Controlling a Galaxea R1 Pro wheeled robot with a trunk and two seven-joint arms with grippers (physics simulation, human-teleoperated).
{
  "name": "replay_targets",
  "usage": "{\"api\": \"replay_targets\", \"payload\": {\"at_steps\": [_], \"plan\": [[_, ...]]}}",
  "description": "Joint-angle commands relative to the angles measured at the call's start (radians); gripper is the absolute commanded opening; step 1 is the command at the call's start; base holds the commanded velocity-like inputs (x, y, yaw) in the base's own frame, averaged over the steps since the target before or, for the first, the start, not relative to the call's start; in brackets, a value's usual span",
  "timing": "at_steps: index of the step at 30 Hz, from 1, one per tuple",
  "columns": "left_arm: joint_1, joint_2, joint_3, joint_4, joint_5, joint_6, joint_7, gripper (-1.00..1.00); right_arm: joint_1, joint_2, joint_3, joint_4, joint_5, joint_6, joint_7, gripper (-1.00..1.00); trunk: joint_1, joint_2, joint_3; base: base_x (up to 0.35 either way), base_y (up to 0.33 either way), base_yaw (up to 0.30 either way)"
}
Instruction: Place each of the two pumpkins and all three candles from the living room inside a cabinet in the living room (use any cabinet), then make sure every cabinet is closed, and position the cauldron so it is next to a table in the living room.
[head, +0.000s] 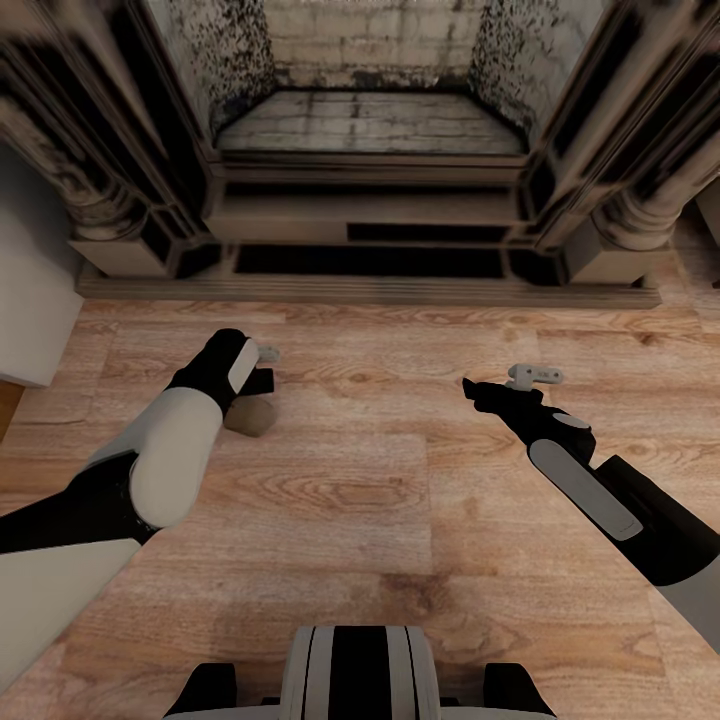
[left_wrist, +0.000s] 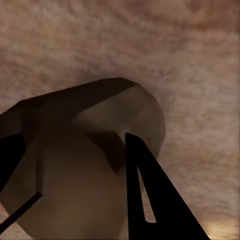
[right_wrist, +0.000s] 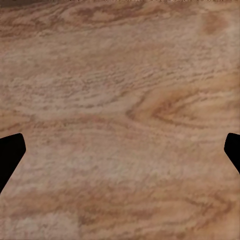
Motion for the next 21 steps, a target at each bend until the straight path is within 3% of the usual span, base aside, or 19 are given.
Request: {"api": "replay_targets", "payload": {"at_steps": [1, 21], "plan": [[0.003, -0.001, 0.009, 0.001, -0.009, 0.004, -0.001, -1.0, -0.001, -0.001, 0.002, -0.001, -0.005, 0.002, -0.007, 1.0, 0.003, 0.0, -0.001, 0.0, 0.0, 0.0], [0.003, -0.001, 0.009, 0.001, -0.009, 0.007, -0.001, -1.0, -0.001, -0.001, 0.002, -0.001, -0.005, 0.003, -0.007, 1.0, 0.003, 0.0, -0.001, 0.0, 0.0, 0.0]]}}
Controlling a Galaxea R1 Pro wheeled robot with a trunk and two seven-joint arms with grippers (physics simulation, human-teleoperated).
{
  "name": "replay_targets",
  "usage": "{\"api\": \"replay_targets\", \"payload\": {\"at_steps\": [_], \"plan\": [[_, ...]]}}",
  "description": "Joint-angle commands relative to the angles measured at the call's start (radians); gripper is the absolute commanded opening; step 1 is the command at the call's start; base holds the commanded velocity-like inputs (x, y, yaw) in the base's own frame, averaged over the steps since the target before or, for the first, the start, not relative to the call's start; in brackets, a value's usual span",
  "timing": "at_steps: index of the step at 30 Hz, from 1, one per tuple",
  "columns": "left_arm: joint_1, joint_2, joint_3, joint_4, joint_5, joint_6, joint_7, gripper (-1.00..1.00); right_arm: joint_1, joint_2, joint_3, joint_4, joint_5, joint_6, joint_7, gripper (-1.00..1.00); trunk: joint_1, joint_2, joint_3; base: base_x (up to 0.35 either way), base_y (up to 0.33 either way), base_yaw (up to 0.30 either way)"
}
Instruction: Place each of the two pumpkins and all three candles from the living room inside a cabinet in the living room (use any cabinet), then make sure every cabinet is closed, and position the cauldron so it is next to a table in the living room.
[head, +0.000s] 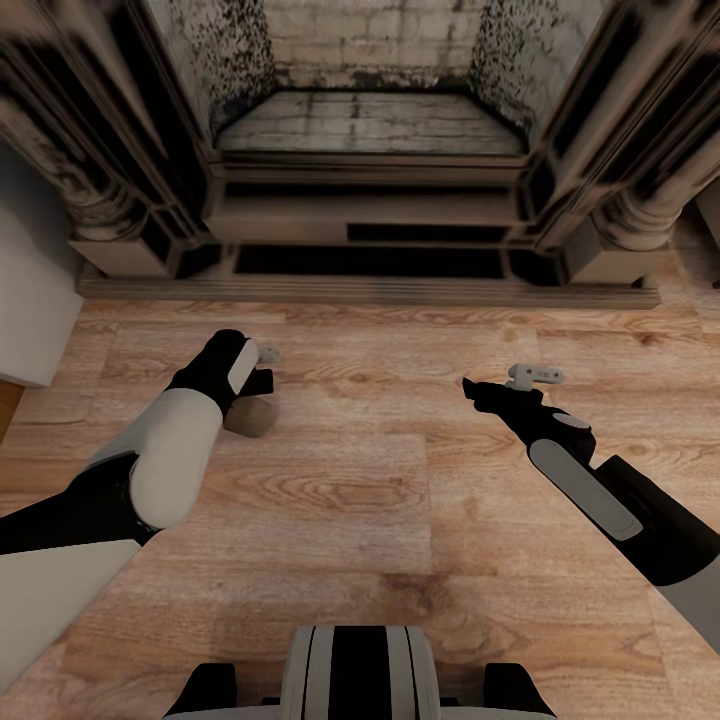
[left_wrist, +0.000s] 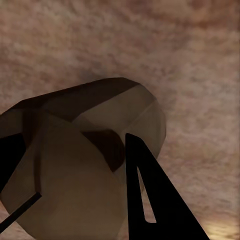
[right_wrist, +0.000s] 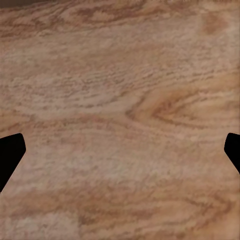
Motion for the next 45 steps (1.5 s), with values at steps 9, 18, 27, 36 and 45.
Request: {"api": "replay_targets", "payload": {"at_steps": [9, 18, 27, 36, 45], "plan": [[0.0, -0.004, 0.013, -0.003, 0.03, 0.013, -0.006, -1.0, -0.001, 0.001, 0.002, -0.001, -0.006, 0.003, -0.009, 1.0, 0.0, 0.002, 0.03, 0.0, 0.0, 0.0], [0.0, -0.009, 0.017, -0.135, 0.09, 0.119, -0.006, -1.0, -0.001, 0.023, 0.004, 0.001, -0.006, 0.007, -0.014, 1.0, -0.004, 0.004, 0.065, 0.0, 0.0, 0.0], [0.002, -0.011, 0.023, -0.148, 0.178, 0.126, -0.006, -1.0, -0.001, 0.1, 0.003, 0.005, 0.024, 0.01, -0.068, 1.0, -0.009, 0.006, 0.1, 0.0, 0.0, 0.0], [0.078, -0.024, 0.024, -0.149, 0.33, 0.08, -0.008, -1.0, -0.001, 0.114, 0.08, 0.03, 0.042, 0.005, -0.106, 1.0, -0.013, 0.008, 0.134, 0.0, 0.0, 0.0], [0.248, -0.028, 0.024, -0.15, 0.351, -0.153, -0.179, -1.0, -0.001, 0.116, 0.221, 0.139, 0.041, -0.184, -0.138, 1.0, -0.017, 0.01, 0.169, 0.0, 0.0, 0.0]]}}
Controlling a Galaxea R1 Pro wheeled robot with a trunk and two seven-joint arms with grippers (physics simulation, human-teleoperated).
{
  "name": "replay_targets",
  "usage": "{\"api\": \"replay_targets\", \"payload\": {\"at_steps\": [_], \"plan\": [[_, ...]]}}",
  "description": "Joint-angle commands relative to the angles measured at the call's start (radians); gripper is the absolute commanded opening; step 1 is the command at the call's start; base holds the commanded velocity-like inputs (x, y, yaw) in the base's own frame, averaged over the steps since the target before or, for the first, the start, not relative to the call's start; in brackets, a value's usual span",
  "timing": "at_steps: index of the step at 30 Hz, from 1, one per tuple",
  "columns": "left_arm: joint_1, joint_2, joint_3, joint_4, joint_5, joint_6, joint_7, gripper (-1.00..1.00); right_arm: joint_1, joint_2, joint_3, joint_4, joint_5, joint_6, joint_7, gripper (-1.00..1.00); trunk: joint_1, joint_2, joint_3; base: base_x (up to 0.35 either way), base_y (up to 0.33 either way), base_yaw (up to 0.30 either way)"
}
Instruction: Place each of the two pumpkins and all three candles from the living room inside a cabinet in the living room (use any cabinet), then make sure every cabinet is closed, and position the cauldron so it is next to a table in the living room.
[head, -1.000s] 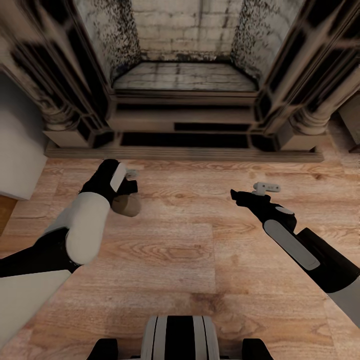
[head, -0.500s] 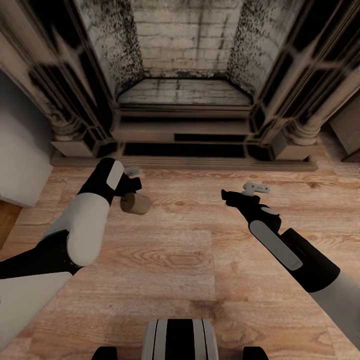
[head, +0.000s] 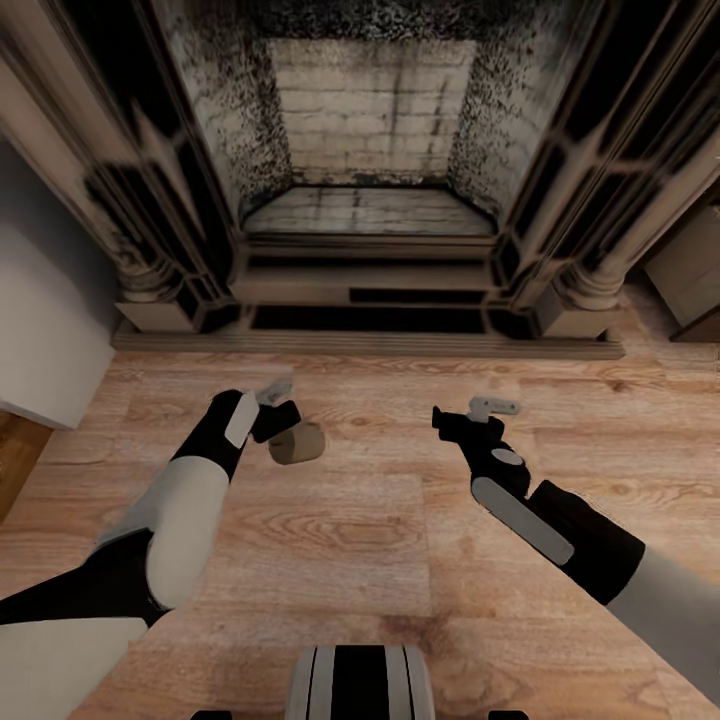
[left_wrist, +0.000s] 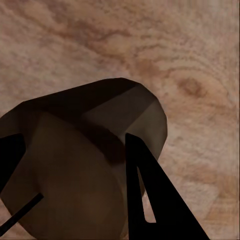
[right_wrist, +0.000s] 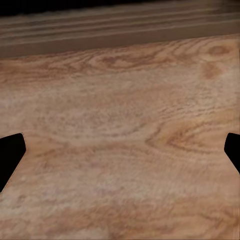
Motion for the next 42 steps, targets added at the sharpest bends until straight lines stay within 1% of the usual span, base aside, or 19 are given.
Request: {"api": "replay_targets", "payload": {"at_steps": [1, 3, 6, 7, 9, 11, 12, 15, 16, 18, 22, 24, 27, 29, 30, 33, 37, 39, 42], "plan": [[0.021, -0.001, 0.005, -0.002, 0.008, -0.021, -0.02, -1.0, -0.001, -0.001, 0.033, 0.013, -0.003, -0.031, -0.007, 1.0, -0.001, 0.0, 0.003, 0.0, 0.0, 0.0], [0.057, -0.001, 0.005, -0.002, 0.007, -0.054, -0.06, -1.0, -0.001, -0.002, 0.089, 0.034, -0.003, -0.086, -0.008, 1.0, -0.002, 0.0, 0.011, 0.0, 0.0, 0.0], [0.099, 0.0, 0.005, -0.002, 0.007, -0.097, -0.082, -1.0, -0.001, -0.002, 0.141, 0.07, -0.004, -0.13, -0.009, 1.0, -0.003, 0.001, 0.023, 0.0, 0.0, 0.0], [0.108, 0.0, 0.005, -0.002, 0.007, -0.111, -0.084, -1.0, -0.001, -0.002, 0.149, 0.081, -0.004, -0.138, -0.009, 1.0, -0.003, 0.001, 0.027, 0.0, 0.0, 0.0], [0.138, 0.0, 0.005, -0.001, 0.007, -0.173, -0.091, -1.0, -0.001, -0.002, 0.167, 0.12, -0.005, -0.162, -0.008, 1.0, -0.004, 0.002, 0.034, 0.0, 0.0, 0.0], [0.188, 0.0, 0.005, -0.001, 0.006, -0.274, -0.109, -1.0, -0.001, -0.002, 0.187, 0.175, -0.006, -0.202, -0.006, 1.0, -0.005, 0.002, 0.042, 0.0, 0.0, 0.0], [0.201, 0.0, 0.005, 0.0, 0.006, -0.297, -0.116, -1.0, -0.001, -0.002, 0.192, 0.186, -0.007, -0.213, -0.006, 1.0, -0.006, 0.003, 0.046, 0.0, 0.0, 0.0], [0.272, 0.0, 0.004, 0.016, 0.005, -0.392, -0.178, -1.0, -0.001, 0.002, 0.247, 0.22, -0.006, -0.262, -0.006, 1.0, -0.007, 0.003, 0.057, 0.0, 0.0, 0.0], [0.28, 0.0, 0.004, 0.022, 0.005, -0.404, -0.192, -1.0, -0.001, 0.003, 0.256, 0.222, -0.005, -0.266, -0.007, 1.0, -0.007, 0.003, 0.061, 0.0, 0.0, 0.0], [0.302, 0.001, 0.004, 0.062, 0.004, -0.462, -0.252, -1.0, -0.001, 0.004, 0.281, 0.226, -0.004, -0.277, -0.008, 1.0, -0.008, 0.004, 0.069, 0.0, 0.0, 0.0], [0.314, 0.003, 0.002, 0.154, -0.016, -0.56, -0.303, -1.0, -0.001, 0.01, 0.298, 0.23, -0.006, -0.281, -0.009, 1.0, -0.01, 0.005, 0.085, 0.0, 0.0, 0.0], [0.316, 0.005, 0.001, 0.22, -0.05, -0.614, -0.317, -1.0, -0.001, 0.02, 0.302, 0.236, -0.008, -0.282, -0.009, 1.0, -0.011, 0.005, 0.092, 0.0, 0.0, 0.0], [0.317, 0.007, 0.0, 0.302, -0.087, -0.676, -0.329, -1.0, -0.001, 0.028, 0.306, 0.244, -0.01, -0.282, -0.01, 1.0, -0.012, 0.006, 0.104, 0.0, 0.0, 0.0], [0.317, 0.008, -0.001, 0.33, -0.106, -0.704, -0.332, -1.0, 0.0, 0.031, 0.312, 0.247, -0.01, -0.282, -0.01, 1.0, -0.013, 0.006, 0.112, 0.0, 0.0, 0.0], [0.317, 0.008, -0.001, 0.337, -0.113, -0.71, -0.333, -1.0, 0.0, 0.031, 0.314, 0.248, -0.01, -0.282, -0.01, 1.0, -0.014, 0.007, 0.115, 0.0, 0.0, 0.0], [0.318, 0.01, -0.001, 0.361, -0.156, -0.727, -0.335, -1.0, 0.0, 0.033, 0.32, 0.262, -0.012, -0.283, -0.022, 1.0, -0.015, 0.007, 0.127, 0.0, 0.0, 0.0], [0.318, 0.014, -0.001, 0.367, -0.172, -0.732, -0.335, -1.0, 0.011, 0.043, 0.322, 0.277, -0.012, -0.301, -0.028, 1.0, -0.017, 0.008, 0.143, 0.0, 0.0, 0.0], [0.318, 0.019, -0.001, 0.369, -0.175, -0.733, -0.335, -1.0, 0.025, 0.057, 0.321, 0.29, -0.012, -0.326, -0.029, 1.0, -0.018, 0.009, 0.15, 0.0, 0.0, 0.0], [0.318, 0.024, -0.001, 0.369, -0.176, -0.734, -0.335, -1.0, 0.034, 0.069, 0.321, 0.307, -0.013, -0.347, -0.031, 1.0, -0.019, 0.01, 0.162, 0.0, 0.0, 0.0]]}}
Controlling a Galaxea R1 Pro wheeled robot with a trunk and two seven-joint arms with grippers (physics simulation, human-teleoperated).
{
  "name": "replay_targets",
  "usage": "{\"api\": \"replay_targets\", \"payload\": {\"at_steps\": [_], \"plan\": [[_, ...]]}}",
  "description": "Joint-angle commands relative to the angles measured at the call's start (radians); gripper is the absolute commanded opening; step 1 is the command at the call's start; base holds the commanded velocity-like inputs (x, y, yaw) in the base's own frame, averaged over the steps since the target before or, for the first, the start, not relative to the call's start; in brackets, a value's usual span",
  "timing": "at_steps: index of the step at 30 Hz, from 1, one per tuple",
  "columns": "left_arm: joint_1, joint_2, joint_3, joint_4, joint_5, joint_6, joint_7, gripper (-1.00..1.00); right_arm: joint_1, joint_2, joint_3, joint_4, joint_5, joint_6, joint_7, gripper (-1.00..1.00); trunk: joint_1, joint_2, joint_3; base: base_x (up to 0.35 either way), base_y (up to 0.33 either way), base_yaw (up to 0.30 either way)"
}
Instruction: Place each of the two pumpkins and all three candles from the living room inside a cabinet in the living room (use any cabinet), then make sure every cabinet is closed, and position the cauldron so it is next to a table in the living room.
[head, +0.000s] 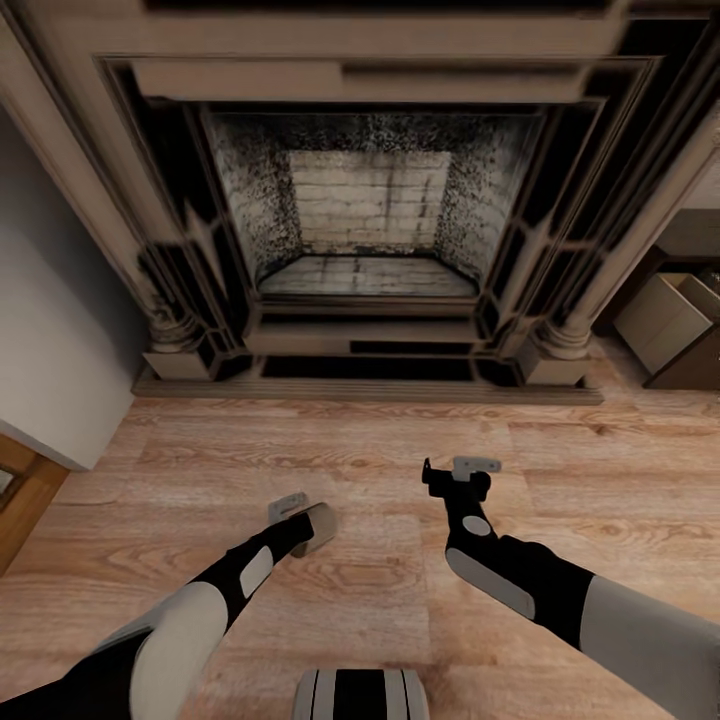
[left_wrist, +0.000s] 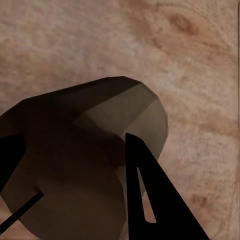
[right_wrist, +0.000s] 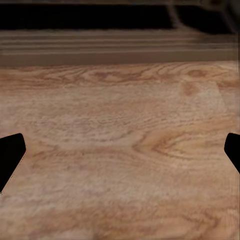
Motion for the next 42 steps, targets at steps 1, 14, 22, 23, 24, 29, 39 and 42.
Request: {"api": "replay_targets", "payload": {"at_steps": [1, 14, 22, 23, 24, 29, 39, 42], "plan": [[0.0, 0.001, 0.005, 0.0, -0.001, 0.001, -0.003, -1.0, 0.0, 0.004, 0.004, 0.004, -0.011, -0.016, -0.003, 1.0, -0.001, 0.0, 0.003, 0.0, 0.0, 0.0], [0.0, 0.002, 0.005, 0.011, -0.001, 0.003, -0.002, -1.0, 0.007, 0.014, 0.005, 0.038, -0.07, -0.027, 0.003, 1.0, -0.006, 0.003, 0.054, 0.0, 0.0, 0.0], [0.0, -0.012, 0.003, 0.015, -0.003, 0.005, 0.007, -1.0, 0.007, 0.034, 0.006, 0.05, -0.084, -0.026, 0.003, 1.0, -0.01, 0.005, 0.084, 0.0, 0.0, 0.0], [0.0, -0.013, 0.003, 0.015, -0.002, 0.005, 0.008, -1.0, 0.007, 0.035, 0.006, 0.051, -0.084, -0.026, 0.003, 1.0, -0.01, 0.005, 0.088, 0.0, 0.0, 0.0], [0.0, -0.014, 0.003, 0.019, -0.002, 0.004, 0.01, -1.0, 0.007, 0.037, 0.006, 0.052, -0.085, -0.026, 0.003, 1.0, -0.011, 0.005, 0.092, 0.0, 0.0, 0.0], [0.0, -0.015, 0.003, 0.04, -0.001, 0.002, 0.012, -1.0, 0.007, 0.041, 0.008, 0.054, -0.085, -0.026, 0.003, 1.0, -0.013, 0.007, 0.112, 0.0, 0.0, 0.0], [0.0, -0.015, 0.003, 0.05, -0.003, 0.002, 0.009, -1.0, 0.008, 0.055, 0.043, 0.064, -0.085, -0.024, 0.004, 1.0, -0.018, 0.009, 0.15, 0.0, 0.0, 0.0], [0.0, -0.014, 0.003, 0.051, -0.003, 0.002, 0.008, -1.0, 0.007, 0.057, 0.064, 0.068, -0.084, -0.025, 0.003, 1.0, -0.019, 0.01, 0.162, 0.0, 0.0, 0.0]]}}
